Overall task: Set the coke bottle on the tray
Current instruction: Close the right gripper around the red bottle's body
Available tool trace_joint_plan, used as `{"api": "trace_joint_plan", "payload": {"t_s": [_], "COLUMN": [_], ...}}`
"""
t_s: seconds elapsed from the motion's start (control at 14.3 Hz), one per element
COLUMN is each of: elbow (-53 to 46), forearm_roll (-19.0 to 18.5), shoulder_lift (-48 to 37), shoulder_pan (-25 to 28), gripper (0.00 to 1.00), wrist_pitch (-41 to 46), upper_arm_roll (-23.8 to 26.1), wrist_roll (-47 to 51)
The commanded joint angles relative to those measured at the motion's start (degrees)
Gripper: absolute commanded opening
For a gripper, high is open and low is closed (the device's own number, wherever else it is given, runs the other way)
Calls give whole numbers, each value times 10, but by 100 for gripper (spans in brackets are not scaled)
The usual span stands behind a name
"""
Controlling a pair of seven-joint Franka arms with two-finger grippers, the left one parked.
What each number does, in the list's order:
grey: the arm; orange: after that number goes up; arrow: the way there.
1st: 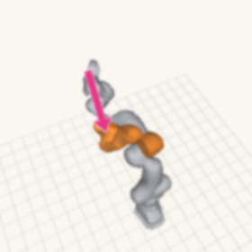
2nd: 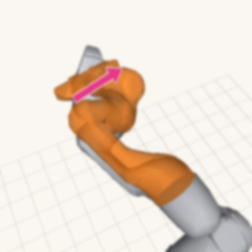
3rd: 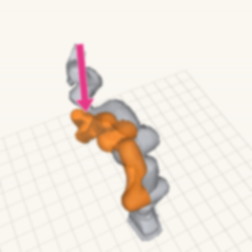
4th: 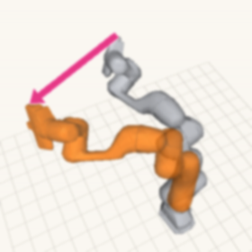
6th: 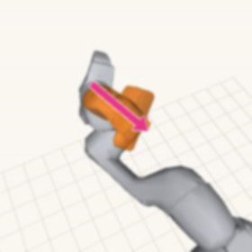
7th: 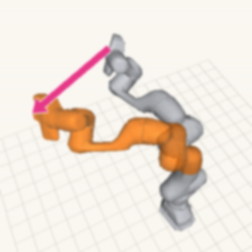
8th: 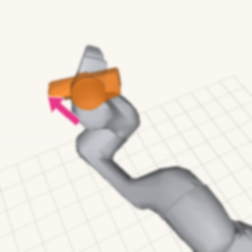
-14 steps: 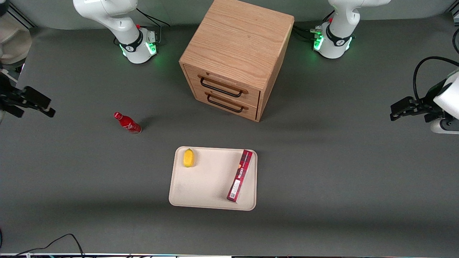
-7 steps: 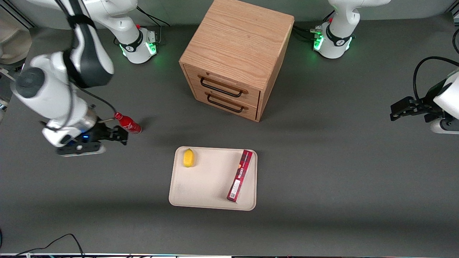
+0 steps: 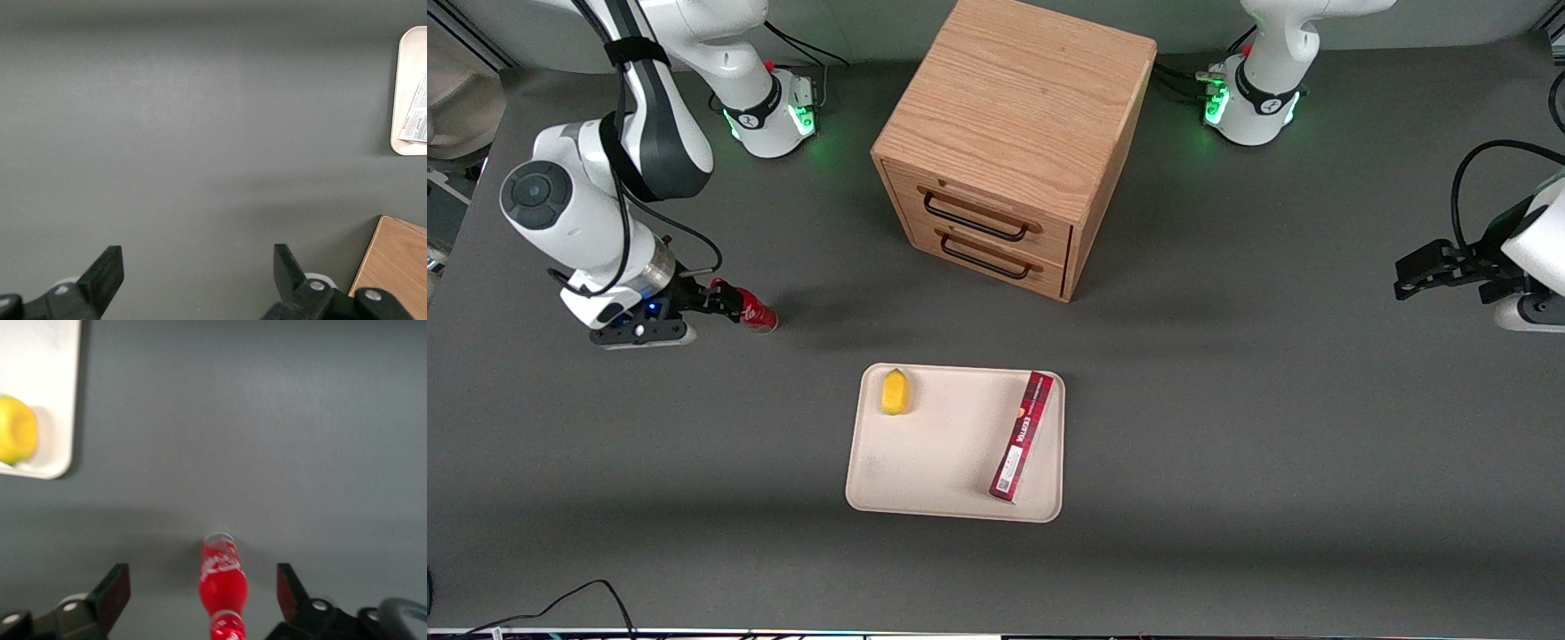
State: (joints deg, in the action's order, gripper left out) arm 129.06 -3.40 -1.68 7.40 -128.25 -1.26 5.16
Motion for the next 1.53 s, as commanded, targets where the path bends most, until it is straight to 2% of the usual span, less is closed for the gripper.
{"api": "trace_joint_plan", "payload": {"t_s": [0.0,0.07,0.21,0.56,0.63,0.7,0.77,1.05,1.19,1.33,1.47], "elbow": [82,89,99,153,165,172,172,115,6,-150,-284], "forearm_roll": [-8,-7,39,45,45,45,45,45,46,50,51], "shoulder_lift": [-58,-61,-61,-61,-61,-61,-61,-47,-6,58,125], "shoulder_pan": [-5,-9,-11,-10,-10,-10,-9,-4,7,30,61], "gripper": [88,79,69,46,36,21,0,0,0,0,0], "wrist_pitch": [-34,-34,-36,-108,-125,-138,-137,-112,-21,95,166], "upper_arm_roll": [-4,-4,-4,-5,-5,-5,-4,2,7,8,7], "wrist_roll": [-17,-17,-23,-32,-32,-32,-32,-25,-15,14,42]}}
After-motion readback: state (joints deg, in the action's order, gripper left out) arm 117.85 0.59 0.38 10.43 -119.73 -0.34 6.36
